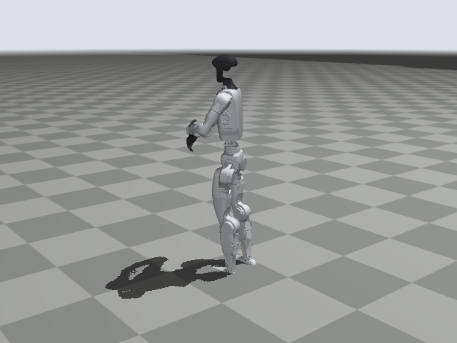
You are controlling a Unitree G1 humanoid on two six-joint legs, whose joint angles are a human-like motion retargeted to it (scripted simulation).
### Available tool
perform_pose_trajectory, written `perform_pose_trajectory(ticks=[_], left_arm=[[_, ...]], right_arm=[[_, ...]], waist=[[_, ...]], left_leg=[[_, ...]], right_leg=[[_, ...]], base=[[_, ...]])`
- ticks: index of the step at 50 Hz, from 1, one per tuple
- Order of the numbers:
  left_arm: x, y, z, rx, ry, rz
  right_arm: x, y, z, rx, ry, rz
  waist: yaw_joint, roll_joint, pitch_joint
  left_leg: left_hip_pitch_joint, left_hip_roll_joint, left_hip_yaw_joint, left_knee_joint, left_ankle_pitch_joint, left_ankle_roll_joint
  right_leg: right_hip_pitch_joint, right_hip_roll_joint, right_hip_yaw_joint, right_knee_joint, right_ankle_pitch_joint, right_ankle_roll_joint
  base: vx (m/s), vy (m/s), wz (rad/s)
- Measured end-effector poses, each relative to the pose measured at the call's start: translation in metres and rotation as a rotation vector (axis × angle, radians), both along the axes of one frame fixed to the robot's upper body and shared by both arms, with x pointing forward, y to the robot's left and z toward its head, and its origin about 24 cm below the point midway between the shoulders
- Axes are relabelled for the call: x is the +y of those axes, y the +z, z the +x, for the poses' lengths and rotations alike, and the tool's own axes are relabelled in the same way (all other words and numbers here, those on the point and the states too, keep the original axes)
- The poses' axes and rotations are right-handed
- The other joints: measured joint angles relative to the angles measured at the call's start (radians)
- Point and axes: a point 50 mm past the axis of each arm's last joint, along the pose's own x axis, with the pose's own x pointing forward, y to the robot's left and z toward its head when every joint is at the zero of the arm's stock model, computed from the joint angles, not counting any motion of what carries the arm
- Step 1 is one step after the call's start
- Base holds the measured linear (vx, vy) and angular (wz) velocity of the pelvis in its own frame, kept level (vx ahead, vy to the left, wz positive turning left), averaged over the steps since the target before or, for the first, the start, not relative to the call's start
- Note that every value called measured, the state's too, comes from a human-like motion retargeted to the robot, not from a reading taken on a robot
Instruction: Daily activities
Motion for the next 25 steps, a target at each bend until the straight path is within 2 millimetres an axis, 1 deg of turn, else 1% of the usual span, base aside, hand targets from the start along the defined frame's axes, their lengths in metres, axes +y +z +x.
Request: perform_pose_trajectory(ticks=[9,18,25], left_arm=[[-0.006,0.014,0.0,0.011,-0.081,-0.012],[-0.014,0.031,0.005,-0.038,-0.155,0.004],[-0.021,0.043,0.01,-0.063,-0.154,-0.023]], right_arm=[[0.003,0.015,0.01,0.034,0.049,0.018],[0.001,0.022,0.015,0.089,0.077,0.017],[0.004,0.027,0.018,0.14,0.095,0.041]], waist=[[-0.003,-0.005,-0.009],[0.0,-0.009,-0.009],[0.012,-0.013,-0.001]], left_leg=[[0.0,-0.001,0.002,0.0,-0.002,0.0],[0.0,0.001,0.004,0.001,-0.002,0.002],[0.006,0.005,0.012,0.001,-0.005,0.005]], right_leg=[[0.0,-0.001,-0.003,0.001,-0.004,0.006],[0.003,0.002,-0.004,-0.006,0.0,0.008],[0.014,0.009,0.0,-0.02,0.01,0.01]], base=[[0.0,0.0,0.0],[0.0,0.0,0.0],[0.0,0.0,0.0]])
